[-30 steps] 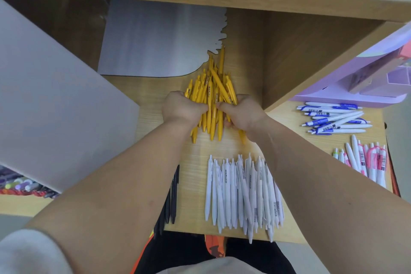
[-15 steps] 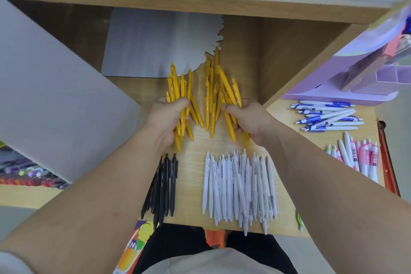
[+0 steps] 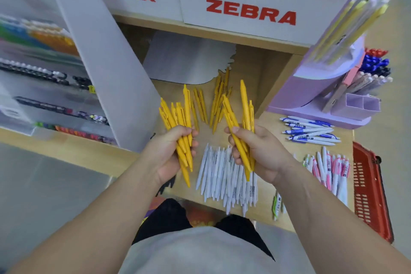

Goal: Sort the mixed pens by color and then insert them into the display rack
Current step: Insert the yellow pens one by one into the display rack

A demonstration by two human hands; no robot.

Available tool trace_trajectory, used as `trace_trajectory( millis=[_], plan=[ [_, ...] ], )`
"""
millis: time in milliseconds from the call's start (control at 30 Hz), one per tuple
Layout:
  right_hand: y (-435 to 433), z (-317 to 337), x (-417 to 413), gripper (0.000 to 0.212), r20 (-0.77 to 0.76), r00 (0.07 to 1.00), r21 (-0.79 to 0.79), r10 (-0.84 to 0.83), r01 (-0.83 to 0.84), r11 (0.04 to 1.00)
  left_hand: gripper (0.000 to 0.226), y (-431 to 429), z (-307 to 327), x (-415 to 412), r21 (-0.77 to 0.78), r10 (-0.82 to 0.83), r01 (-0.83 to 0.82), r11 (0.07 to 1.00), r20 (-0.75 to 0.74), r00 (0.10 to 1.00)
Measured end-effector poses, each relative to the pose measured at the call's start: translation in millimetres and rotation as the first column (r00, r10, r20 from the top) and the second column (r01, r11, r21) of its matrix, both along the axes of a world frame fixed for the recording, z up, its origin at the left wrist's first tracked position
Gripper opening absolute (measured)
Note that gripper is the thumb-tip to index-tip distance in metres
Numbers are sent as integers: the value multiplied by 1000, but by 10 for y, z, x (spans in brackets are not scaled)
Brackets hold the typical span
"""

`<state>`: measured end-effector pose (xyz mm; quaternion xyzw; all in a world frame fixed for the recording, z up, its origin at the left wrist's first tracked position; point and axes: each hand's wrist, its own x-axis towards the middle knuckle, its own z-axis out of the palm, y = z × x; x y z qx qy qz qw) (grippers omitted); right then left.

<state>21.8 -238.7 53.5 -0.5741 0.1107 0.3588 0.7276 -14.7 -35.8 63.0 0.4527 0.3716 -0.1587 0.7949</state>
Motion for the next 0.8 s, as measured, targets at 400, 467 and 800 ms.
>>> trace_trajectory(
  millis=[400,467,800],
  plan=[
    [796,298,-824,21,115,945,-68,305,-299,952,16,822,464,-1176,-14,118,-118,993,179,977],
    [1151,327,-1014,19,107,934,-83,342,-334,939,14,1110,434,-1429,-19,163,-162,987,183,970],
    [3545,355,-2274,24,33,871,-101,491,-486,868,16,3282,321,-3463,2,475,-477,879,87,876]
  ],
)
